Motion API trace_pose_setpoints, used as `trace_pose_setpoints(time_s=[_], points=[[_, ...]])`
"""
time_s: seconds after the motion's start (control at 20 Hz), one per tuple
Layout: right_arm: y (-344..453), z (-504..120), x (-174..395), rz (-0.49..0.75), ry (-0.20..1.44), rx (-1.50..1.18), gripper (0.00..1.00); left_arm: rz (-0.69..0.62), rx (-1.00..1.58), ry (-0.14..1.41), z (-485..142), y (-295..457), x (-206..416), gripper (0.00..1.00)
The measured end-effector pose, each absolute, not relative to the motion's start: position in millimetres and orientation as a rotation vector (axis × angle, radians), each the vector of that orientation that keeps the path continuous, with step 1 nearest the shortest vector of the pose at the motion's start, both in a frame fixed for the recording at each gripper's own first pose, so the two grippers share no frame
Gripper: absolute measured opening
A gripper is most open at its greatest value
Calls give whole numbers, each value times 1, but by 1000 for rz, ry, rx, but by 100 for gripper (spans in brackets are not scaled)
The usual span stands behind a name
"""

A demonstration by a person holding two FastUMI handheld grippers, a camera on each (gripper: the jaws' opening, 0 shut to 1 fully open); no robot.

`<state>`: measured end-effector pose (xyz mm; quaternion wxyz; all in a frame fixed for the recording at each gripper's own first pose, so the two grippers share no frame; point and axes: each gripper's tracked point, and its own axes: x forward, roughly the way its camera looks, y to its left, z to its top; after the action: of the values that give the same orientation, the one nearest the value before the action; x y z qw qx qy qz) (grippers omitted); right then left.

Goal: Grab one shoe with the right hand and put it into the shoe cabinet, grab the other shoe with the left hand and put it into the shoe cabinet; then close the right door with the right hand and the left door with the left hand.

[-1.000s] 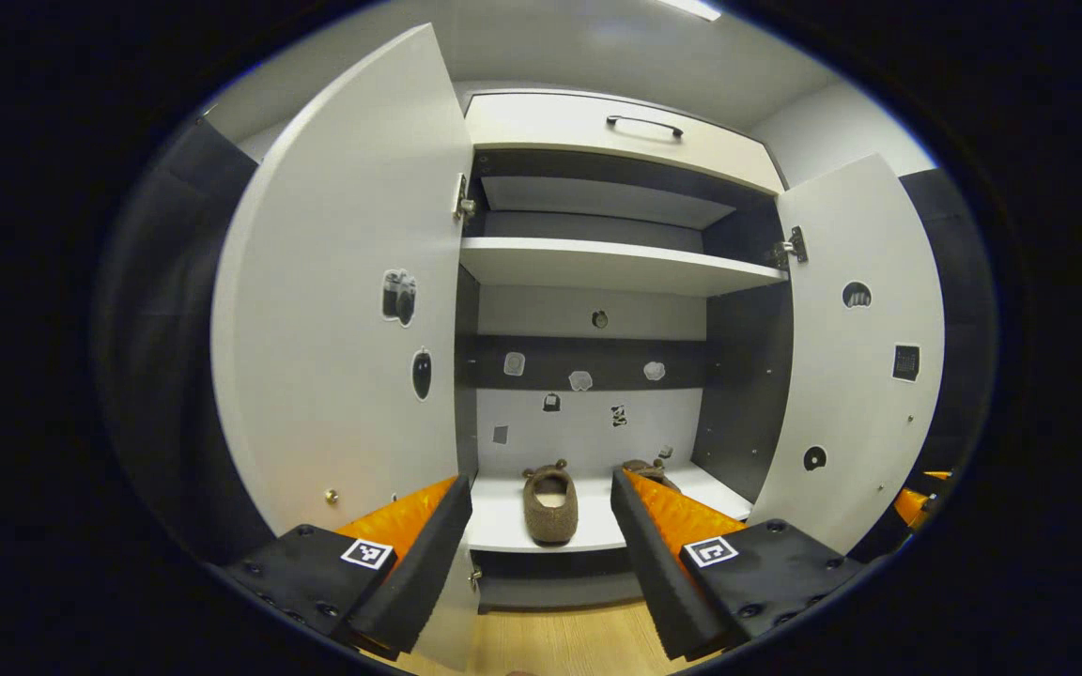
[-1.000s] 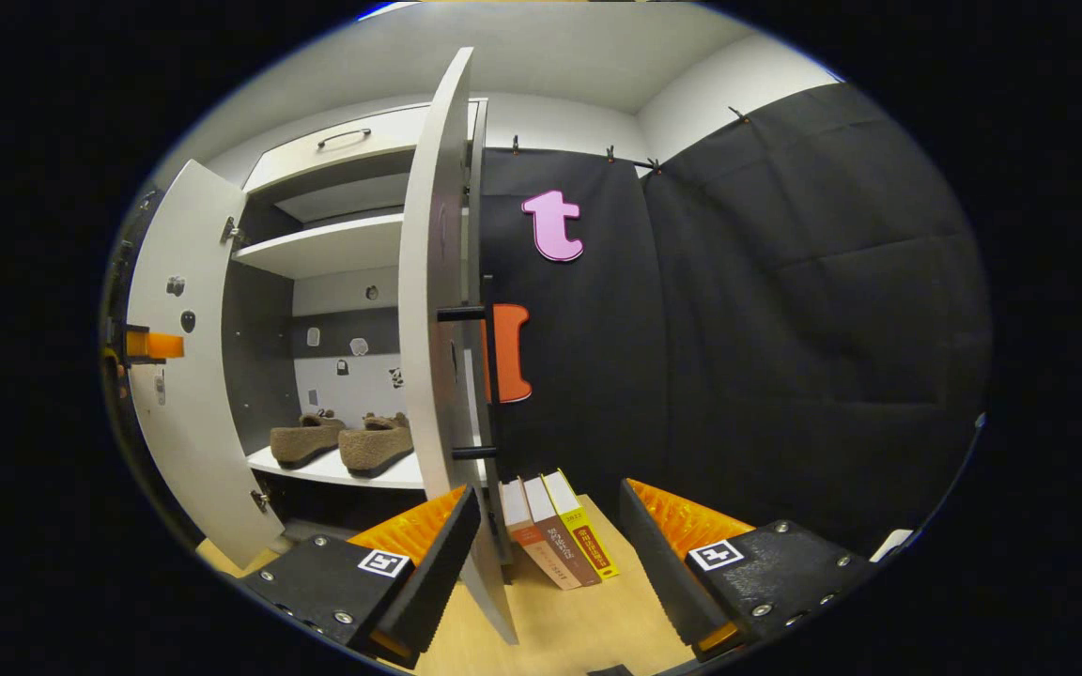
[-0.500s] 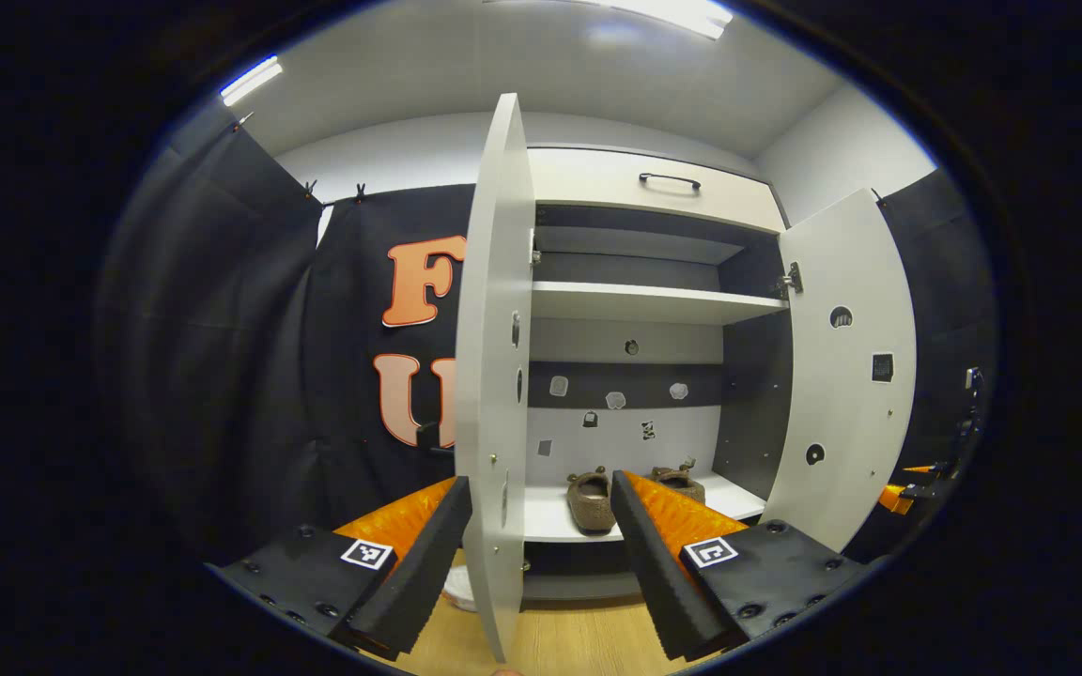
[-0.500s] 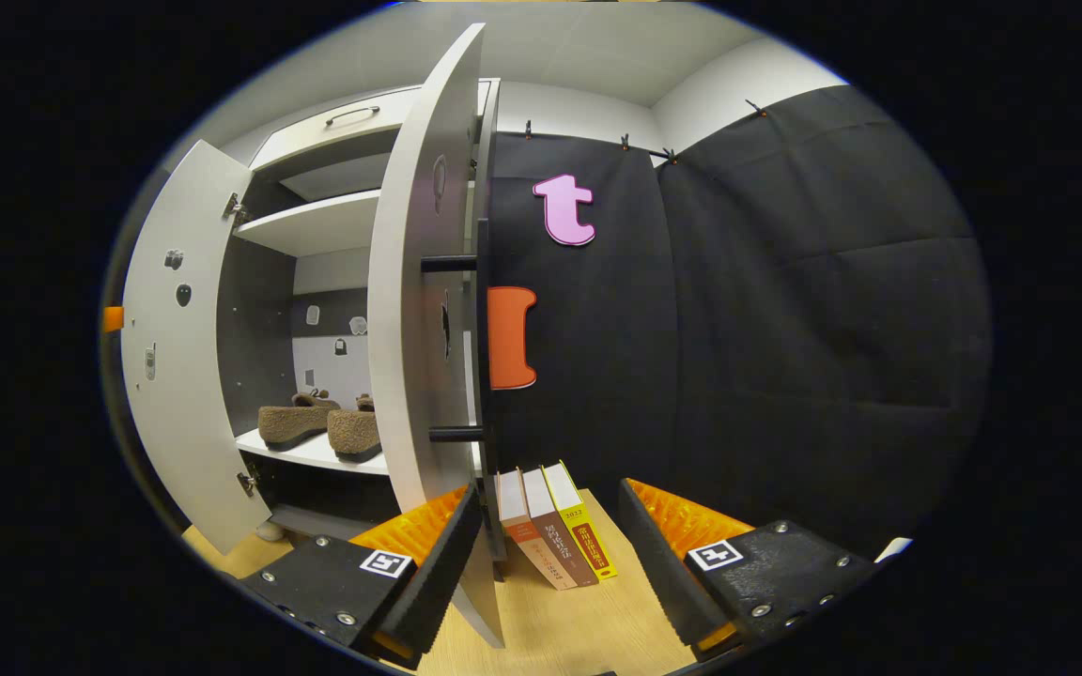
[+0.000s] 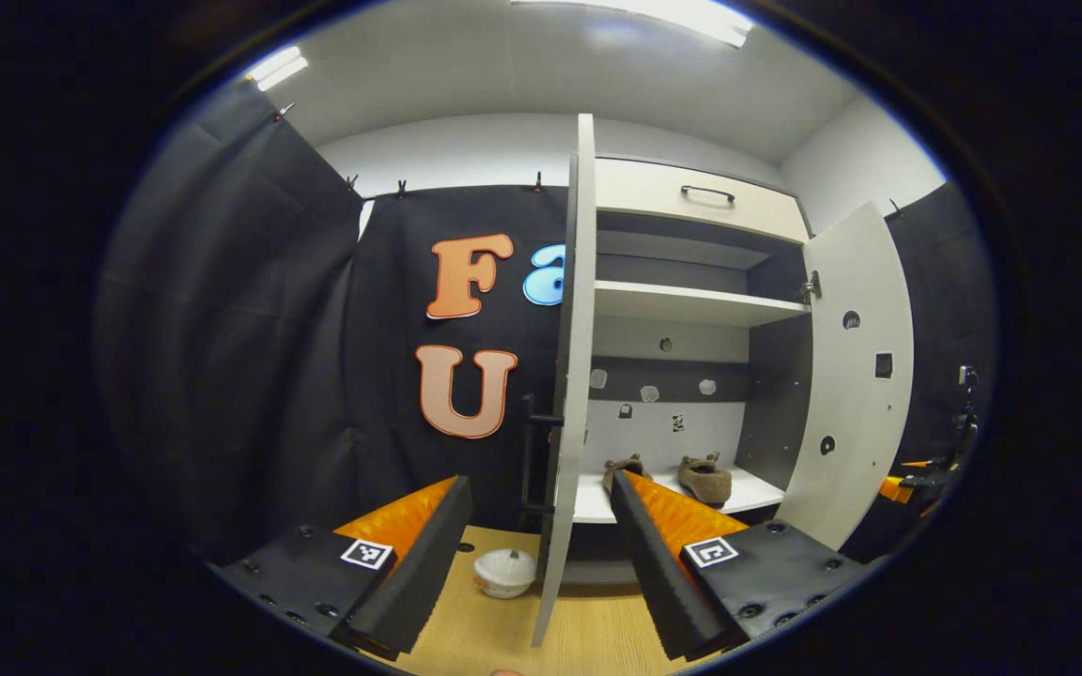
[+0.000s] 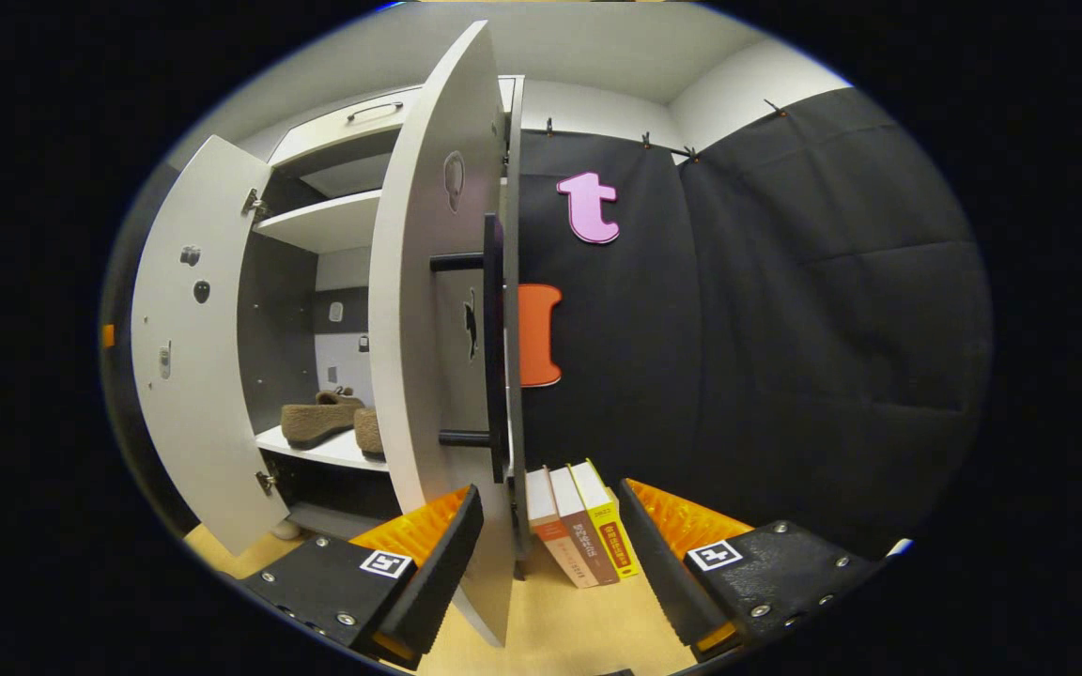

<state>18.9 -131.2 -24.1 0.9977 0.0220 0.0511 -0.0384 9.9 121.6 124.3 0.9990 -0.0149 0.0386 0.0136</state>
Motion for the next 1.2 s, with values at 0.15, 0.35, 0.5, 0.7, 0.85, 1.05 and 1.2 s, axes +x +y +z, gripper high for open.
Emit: trace_pose_setpoints(time_s=[0.15, 0.35, 0.5, 0.7, 0.85, 1.05, 1.2], points=[[-106, -25, 27, -23, 105, 51, 98, 71, -52, 89, 117, 144, 2, 96], [-76, -22, 38, 43, 106, 43, 91, 118, -59, 106, 111, 171, -4, 99], [-56, -23, 47, 86, 98, 25, 91, 150, -48, 107, 110, 188, -7, 97], [-25, -25, 67, 144, 95, 38, 91, 188, -43, 120, 105, 208, -8, 97], [0, -25, 87, 181, 92, 44, 91, 203, -45, 123, 98, 222, -3, 96], [18, -25, 88, 199, 82, 36, 92, 210, -31, 137, 76, 236, 8, 96], [18, -22, 83, 198, 77, 19, 92, 206, -15, 172, 54, 238, 19, 97]])
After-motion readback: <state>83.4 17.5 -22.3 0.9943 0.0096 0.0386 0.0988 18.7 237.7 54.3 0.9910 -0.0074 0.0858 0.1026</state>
